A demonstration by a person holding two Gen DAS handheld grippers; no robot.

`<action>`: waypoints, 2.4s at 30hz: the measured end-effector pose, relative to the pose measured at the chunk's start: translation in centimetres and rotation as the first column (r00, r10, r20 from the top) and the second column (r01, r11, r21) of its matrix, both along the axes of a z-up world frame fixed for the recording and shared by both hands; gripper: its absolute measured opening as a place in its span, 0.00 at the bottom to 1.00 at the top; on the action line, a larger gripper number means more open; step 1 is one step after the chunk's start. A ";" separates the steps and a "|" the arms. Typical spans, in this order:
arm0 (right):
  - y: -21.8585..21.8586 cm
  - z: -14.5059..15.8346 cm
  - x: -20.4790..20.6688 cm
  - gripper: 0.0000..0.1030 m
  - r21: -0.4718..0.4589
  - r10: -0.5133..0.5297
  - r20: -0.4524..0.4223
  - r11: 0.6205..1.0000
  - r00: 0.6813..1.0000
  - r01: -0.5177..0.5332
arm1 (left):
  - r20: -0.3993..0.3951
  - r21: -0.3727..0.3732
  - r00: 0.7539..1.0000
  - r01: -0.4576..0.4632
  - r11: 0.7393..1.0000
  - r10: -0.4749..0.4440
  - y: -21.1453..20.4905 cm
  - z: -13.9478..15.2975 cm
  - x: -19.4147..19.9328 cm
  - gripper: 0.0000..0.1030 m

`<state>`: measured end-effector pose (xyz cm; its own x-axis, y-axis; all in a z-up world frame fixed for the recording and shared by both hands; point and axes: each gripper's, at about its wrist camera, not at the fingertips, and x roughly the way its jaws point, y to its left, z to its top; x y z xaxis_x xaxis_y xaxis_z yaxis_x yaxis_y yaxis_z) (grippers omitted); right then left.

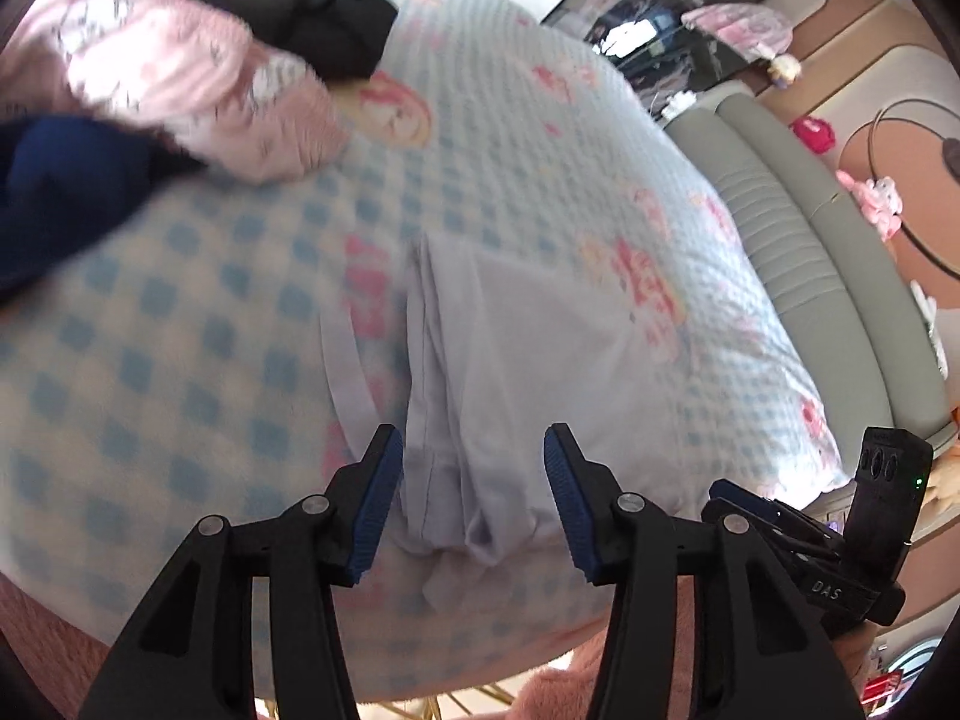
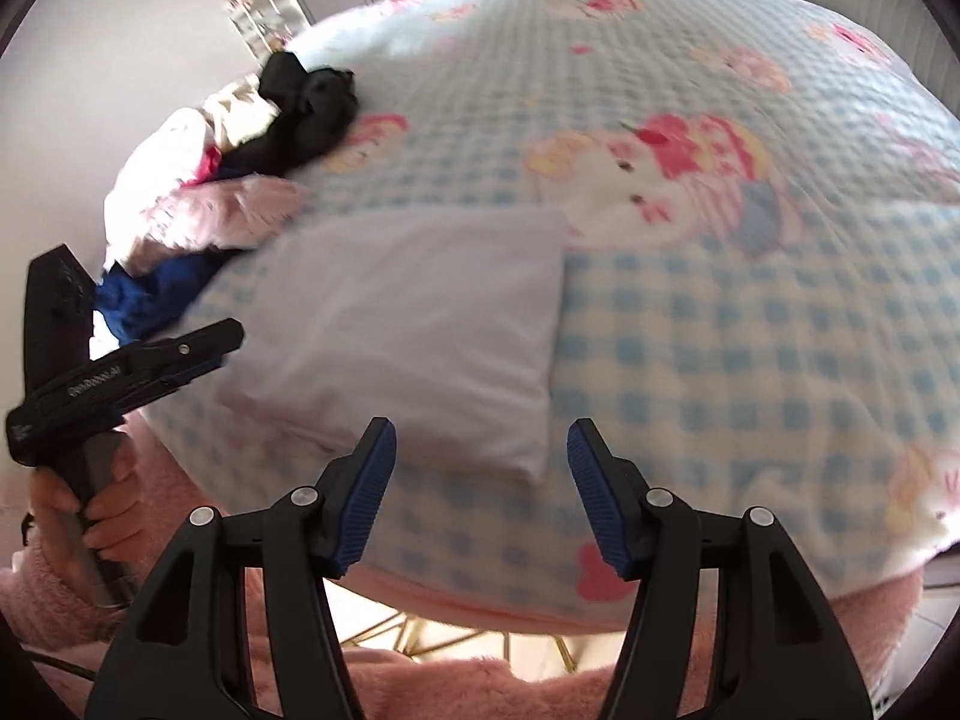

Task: Fold clothes

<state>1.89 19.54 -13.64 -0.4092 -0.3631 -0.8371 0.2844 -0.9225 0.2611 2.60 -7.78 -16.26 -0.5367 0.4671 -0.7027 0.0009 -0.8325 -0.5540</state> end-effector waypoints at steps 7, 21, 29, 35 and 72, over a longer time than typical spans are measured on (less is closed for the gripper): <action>-1.5 -1.6 -5.2 0.65 0.010 -0.041 0.046 0.999 0.998 0.041 | 0.042 -0.208 0.999 0.005 0.978 0.004 2.3 -0.6 -4.2 0.49; 0.8 0.6 -6.5 0.64 0.060 -0.095 0.021 0.994 0.995 0.093 | 0.064 -0.082 0.996 -0.058 0.995 0.063 -3.7 -0.9 -7.7 0.49; -0.9 -2.2 -10.2 0.64 -0.038 -0.137 0.107 0.989 0.985 0.142 | 0.108 0.133 0.994 -0.007 0.991 -0.008 -3.5 -3.7 -9.5 0.30; -2.0 -4.7 -9.9 0.64 -0.046 -0.138 0.128 0.988 0.982 0.145 | 0.064 0.178 0.996 0.048 0.983 -0.060 -2.8 -3.8 -9.0 0.28; -0.6 -5.2 -8.0 0.67 0.004 -0.183 0.053 0.983 0.982 0.183 | 0.042 -0.071 0.998 -0.045 0.996 0.048 -3.3 -2.5 -7.0 0.00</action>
<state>-6.14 18.92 -18.82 -0.4244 -0.2868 -0.8589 0.0963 -0.9574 0.2721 -4.44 -11.07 -18.74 -0.5250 0.3913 -0.7558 0.0634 -0.8676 -0.4933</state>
